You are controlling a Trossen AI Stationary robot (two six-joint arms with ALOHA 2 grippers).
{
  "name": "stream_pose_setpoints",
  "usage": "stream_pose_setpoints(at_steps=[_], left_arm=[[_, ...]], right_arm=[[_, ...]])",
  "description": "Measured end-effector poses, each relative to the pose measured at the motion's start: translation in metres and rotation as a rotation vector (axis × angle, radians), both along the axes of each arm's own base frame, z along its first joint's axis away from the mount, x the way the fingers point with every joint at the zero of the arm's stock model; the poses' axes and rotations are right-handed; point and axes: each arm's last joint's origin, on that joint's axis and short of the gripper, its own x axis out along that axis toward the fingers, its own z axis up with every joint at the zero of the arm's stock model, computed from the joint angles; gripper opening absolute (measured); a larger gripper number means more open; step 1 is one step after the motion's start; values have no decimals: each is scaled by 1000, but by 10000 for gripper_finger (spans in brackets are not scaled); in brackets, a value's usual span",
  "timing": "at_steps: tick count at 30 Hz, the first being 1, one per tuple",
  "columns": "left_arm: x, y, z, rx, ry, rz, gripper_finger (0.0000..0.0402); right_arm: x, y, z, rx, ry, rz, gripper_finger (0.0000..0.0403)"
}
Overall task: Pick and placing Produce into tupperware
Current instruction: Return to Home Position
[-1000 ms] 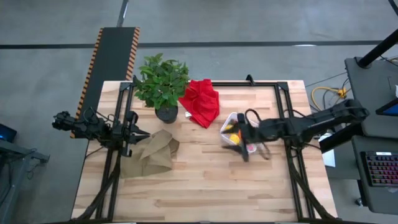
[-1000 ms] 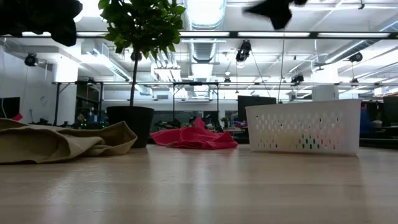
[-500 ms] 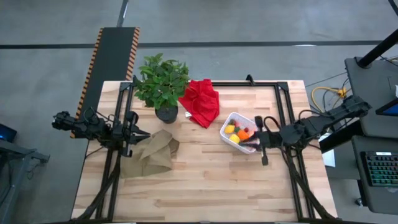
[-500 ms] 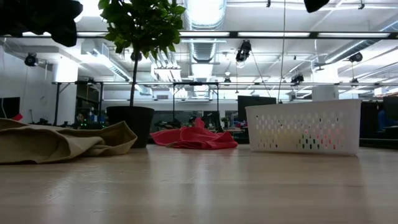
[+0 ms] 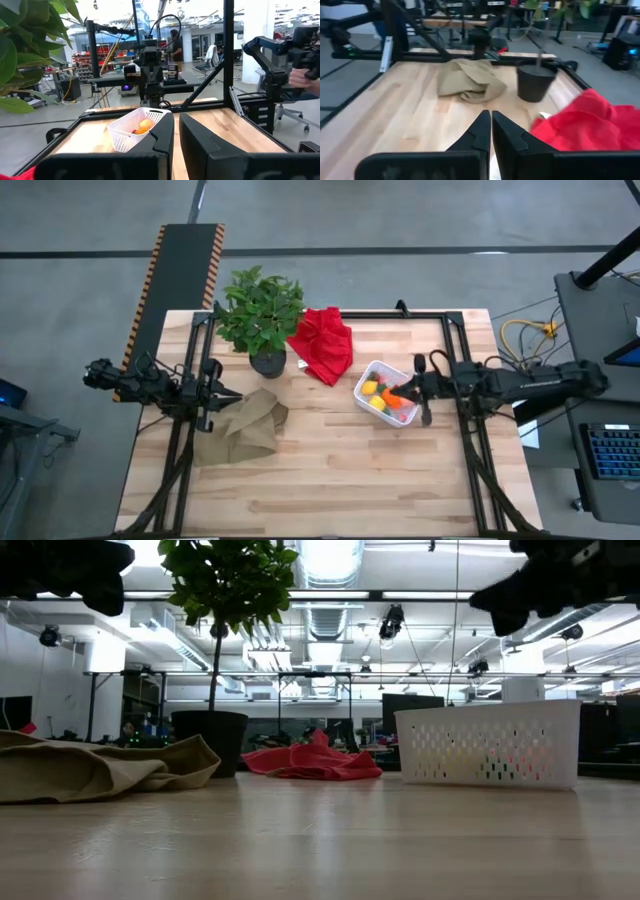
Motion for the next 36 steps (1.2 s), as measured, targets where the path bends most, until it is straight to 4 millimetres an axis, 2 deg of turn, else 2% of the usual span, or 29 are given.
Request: stream_pose_setpoints(at_steps=[4, 9, 11, 16, 25, 36], left_arm=[[0, 0, 0, 4, 2, 4, 15], [0, 0, 0, 9, 2, 8, 15], [0, 0, 0, 8, 3, 17, 15], [0, 1, 0, 8, 4, 22, 15], [0, 1, -1, 9, 7, 21, 15], [2, 0, -3, 8, 27, 20, 15]], right_arm=[[-14, -3, -2, -26, -17, -12, 8], [-35, -5, -6, -67, -138, -62, 8], [-42, -5, -10, -58, -176, -66, 8], [-52, -7, -27, -25, -146, -90, 8], [-53, -6, -55, 7, -156, -69, 8], [-48, -7, -61, 12, -111, -111, 8]])
